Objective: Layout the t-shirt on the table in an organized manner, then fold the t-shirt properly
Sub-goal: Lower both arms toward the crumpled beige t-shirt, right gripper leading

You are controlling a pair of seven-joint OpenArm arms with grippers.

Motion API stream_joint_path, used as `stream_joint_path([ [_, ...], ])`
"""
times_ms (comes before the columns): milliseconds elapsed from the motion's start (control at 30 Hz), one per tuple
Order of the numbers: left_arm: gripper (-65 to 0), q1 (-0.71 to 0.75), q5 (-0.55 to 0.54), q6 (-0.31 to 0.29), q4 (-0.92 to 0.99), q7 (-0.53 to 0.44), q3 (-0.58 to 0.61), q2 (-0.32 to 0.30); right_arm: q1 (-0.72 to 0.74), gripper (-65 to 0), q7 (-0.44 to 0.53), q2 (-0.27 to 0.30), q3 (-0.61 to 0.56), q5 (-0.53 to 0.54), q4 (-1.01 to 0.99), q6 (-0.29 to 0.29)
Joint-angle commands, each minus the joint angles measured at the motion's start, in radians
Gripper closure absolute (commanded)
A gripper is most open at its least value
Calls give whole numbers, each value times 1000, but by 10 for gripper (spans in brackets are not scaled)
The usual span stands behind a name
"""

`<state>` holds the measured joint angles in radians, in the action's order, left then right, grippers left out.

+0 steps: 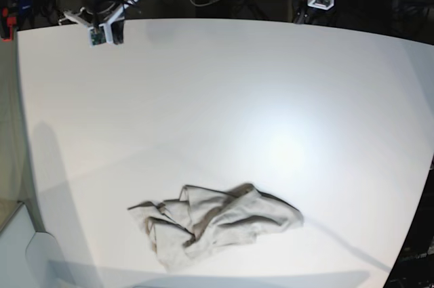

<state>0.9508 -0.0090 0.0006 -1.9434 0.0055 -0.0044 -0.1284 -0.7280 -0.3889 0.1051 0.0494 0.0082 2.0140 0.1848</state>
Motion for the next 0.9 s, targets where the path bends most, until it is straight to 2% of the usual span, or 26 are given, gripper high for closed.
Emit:
stream_joint_path([
  [0, -1, -5, 1, 5, -27, -8, 2, 9, 6, -18, 23, 8, 0, 3, 17, 41],
  [133, -1, -75, 1, 5, -47, 15, 4, 13, 95, -18, -20, 5, 2, 3, 17, 101],
  [400, -1, -323, -19, -3, -32, 21, -44, 11, 316, -18, -150, -5, -12, 5, 12, 109],
  [467, -1, -410, -65, -4, -15, 89, -72, 6, 374, -18, -201, -11, -12, 5, 11, 109],
  [567, -1, -556, -145, -6, -9, 253, -111, -24, 445, -18, -262, -41, -21, 5, 11, 109],
  [700, -1, -711, -237, -6, -3, 439, -162, -49, 546, -18, -308, -54, -56, 5, -9, 109],
  [867, -1, -804, -283, -6, -1, 491, -220, -44, 677, -18, -324, -58, -141, 5, -100, 109],
])
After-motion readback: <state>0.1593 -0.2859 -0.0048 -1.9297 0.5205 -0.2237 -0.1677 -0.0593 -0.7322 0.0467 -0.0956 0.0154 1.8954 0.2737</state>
